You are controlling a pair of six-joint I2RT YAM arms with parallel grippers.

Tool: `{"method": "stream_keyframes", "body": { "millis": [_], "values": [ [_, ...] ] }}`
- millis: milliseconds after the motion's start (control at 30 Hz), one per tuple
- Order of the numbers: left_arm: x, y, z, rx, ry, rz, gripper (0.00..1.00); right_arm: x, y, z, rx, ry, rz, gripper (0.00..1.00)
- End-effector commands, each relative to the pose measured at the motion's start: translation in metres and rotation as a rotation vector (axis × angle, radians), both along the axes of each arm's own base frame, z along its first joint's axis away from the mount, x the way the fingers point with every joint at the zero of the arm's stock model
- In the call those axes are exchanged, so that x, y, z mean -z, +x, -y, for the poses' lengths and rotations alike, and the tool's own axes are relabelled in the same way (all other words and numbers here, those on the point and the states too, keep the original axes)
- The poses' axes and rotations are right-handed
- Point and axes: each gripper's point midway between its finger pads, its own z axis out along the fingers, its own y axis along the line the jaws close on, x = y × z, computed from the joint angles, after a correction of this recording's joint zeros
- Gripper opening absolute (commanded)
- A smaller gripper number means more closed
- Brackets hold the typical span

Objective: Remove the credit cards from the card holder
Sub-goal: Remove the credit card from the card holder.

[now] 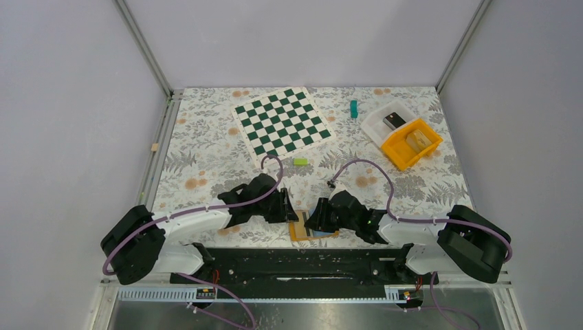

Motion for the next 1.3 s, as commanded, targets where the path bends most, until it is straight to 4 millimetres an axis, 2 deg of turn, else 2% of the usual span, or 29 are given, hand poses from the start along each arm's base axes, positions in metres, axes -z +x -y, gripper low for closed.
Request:
{"method": "stream_keyframes", "body": {
  "millis": [0,67,200,400,767,933,1267],
  "values": [
    [-0.02,0.012,0.017,-0.008,-0.078,0.054,0.32,-0.004,0.009,0.001,0.036,0.015,0.028,0.37],
    [-0.016,0.012,0.02,0.001,-0.085,0.047,0.28,-0.004,0.009,0.001,0.038,0.014,0.03,0.37],
    [-0.009,0.013,0.025,0.013,-0.097,0.037,0.14,-0.004,0.01,0.002,0.04,0.008,0.034,0.37],
    [0.01,0.012,0.023,0.016,-0.052,0.014,0.08,-0.003,0.009,0.004,0.043,0.004,0.034,0.37],
    [0.035,0.004,0.0,0.003,0.052,-0.002,0.06,-0.005,0.012,0.008,0.041,-0.041,0.045,0.4],
    [0.042,-0.001,-0.001,0.007,0.06,-0.019,0.05,0.003,0.01,0.006,0.032,-0.055,0.021,0.4],
    [0.054,-0.004,-0.003,0.012,0.078,-0.035,0.05,0.004,0.011,0.008,0.027,-0.091,0.019,0.41]
  ]
}}
